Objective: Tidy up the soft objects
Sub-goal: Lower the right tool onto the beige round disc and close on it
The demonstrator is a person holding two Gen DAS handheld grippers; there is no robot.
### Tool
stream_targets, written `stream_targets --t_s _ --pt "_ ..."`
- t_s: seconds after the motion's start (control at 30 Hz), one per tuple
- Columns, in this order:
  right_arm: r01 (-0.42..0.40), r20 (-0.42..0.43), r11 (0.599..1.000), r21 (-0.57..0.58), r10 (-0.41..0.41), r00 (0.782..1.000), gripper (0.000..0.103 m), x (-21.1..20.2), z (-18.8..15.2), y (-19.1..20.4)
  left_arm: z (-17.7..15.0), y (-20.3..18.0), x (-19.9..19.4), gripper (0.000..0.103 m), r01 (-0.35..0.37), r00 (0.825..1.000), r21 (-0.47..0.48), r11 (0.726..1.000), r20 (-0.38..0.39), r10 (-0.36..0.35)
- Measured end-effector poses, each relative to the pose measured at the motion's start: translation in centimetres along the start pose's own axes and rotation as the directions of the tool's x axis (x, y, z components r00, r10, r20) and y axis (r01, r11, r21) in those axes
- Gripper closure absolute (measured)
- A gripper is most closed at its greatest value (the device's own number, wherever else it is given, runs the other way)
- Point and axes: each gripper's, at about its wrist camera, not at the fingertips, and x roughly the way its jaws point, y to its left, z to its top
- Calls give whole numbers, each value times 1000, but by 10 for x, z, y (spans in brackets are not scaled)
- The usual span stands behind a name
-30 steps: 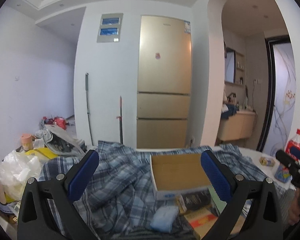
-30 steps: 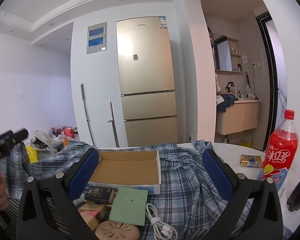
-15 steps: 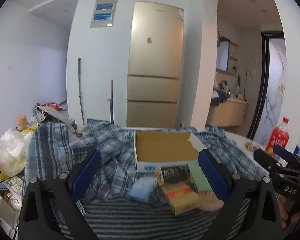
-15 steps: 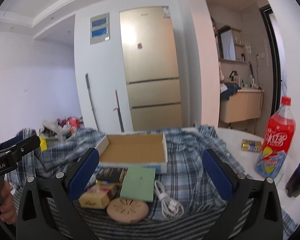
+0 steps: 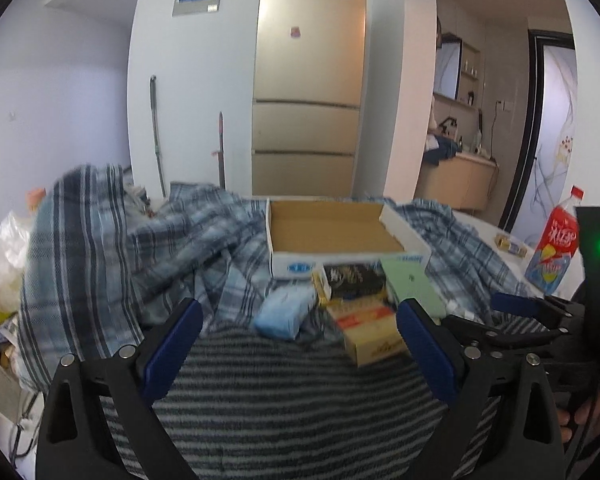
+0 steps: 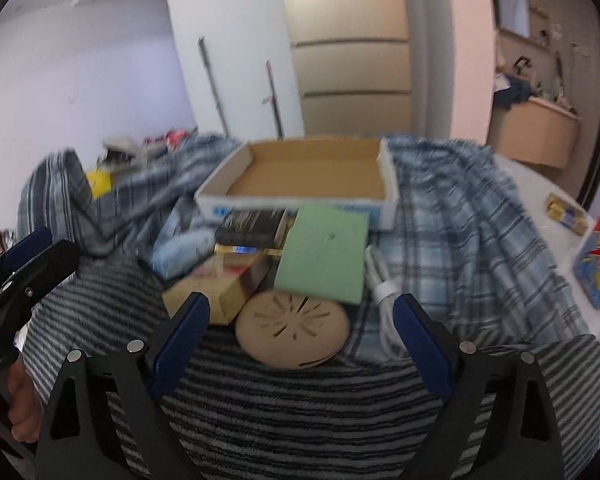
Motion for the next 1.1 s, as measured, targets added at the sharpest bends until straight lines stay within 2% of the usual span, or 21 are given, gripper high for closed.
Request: stream_targets --t_s 0.1,0.2,0.43,0.67,0.87,1.1 --pt "-22 -75 1000 -2 22 997 11 17 -1 2 -3 2 5 4 4 999 6 1000 -33 -4" --pt "-61 -188 998 22 64 980 11 39 2 0 -5 3 10 4 22 997 1 1000 -68 -22" --pt "-63 -257 998 4 62 965 11 60 4 2 -5 2 17 4 45 994 6 999 -103 -44" --pt "-56 -267 998 10 57 962 18 64 -1 -1 -6 -8 30 4 81 985 11 997 -155 -78" --pt "-70 -258 997 35 77 963 24 56 -2 -5 1 -18 29 4 88 985 22 996 -150 -84" --pt "-87 -237 996 24 90 967 26 35 -6 -5 9 -29 30 4 84 986 43 996 -147 -76"
